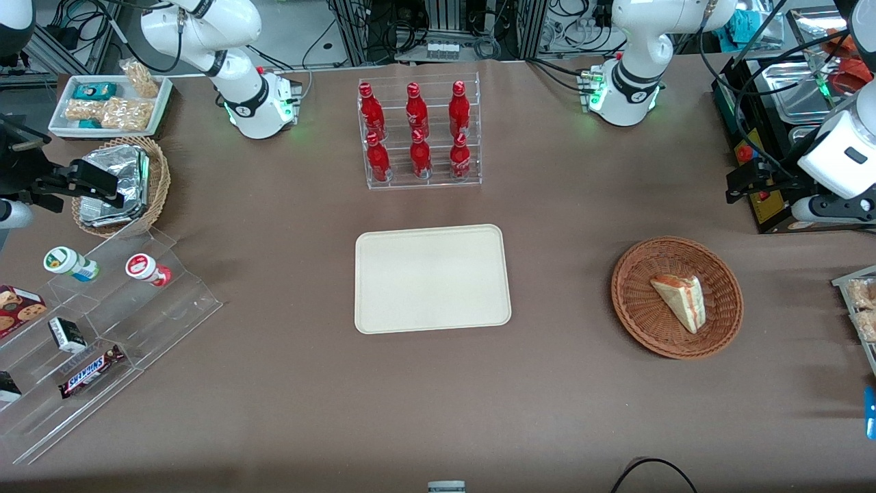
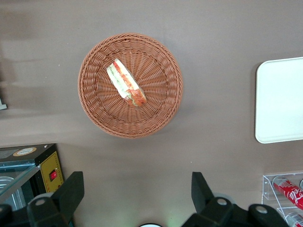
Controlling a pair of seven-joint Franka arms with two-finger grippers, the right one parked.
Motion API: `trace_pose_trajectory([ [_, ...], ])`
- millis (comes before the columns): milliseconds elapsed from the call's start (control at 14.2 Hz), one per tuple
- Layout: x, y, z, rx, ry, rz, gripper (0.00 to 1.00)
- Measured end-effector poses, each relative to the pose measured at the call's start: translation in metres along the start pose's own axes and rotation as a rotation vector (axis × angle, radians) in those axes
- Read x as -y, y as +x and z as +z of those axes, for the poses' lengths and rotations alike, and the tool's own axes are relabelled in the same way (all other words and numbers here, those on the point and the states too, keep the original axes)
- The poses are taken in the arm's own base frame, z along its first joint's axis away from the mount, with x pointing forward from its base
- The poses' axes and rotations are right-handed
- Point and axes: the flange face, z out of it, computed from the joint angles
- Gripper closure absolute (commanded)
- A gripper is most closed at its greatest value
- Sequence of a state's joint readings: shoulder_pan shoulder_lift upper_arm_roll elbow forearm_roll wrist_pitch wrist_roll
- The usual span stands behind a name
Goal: Place sandwich from basket to tray
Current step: 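Lower the open left gripper over the sandwich in the wicker basket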
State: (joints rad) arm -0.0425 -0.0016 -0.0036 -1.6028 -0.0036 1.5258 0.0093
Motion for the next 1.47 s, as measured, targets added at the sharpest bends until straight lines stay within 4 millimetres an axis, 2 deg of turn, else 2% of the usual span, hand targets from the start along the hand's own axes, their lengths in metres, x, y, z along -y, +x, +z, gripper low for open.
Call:
trace_pose_trajectory([
  [772, 0.001, 0.0, 0.0, 0.0, 0.0, -0.002, 0.0],
  [982, 0.006, 0.001, 0.007, 0.017, -0.001, -0.016, 0.0],
  [1193, 0.032, 0.005, 0.038, 0.068, -0.007, -0.064, 0.0],
  [1474, 0.039, 0.02, 0.122, 0.04, -0.007, -0.076, 0.0],
])
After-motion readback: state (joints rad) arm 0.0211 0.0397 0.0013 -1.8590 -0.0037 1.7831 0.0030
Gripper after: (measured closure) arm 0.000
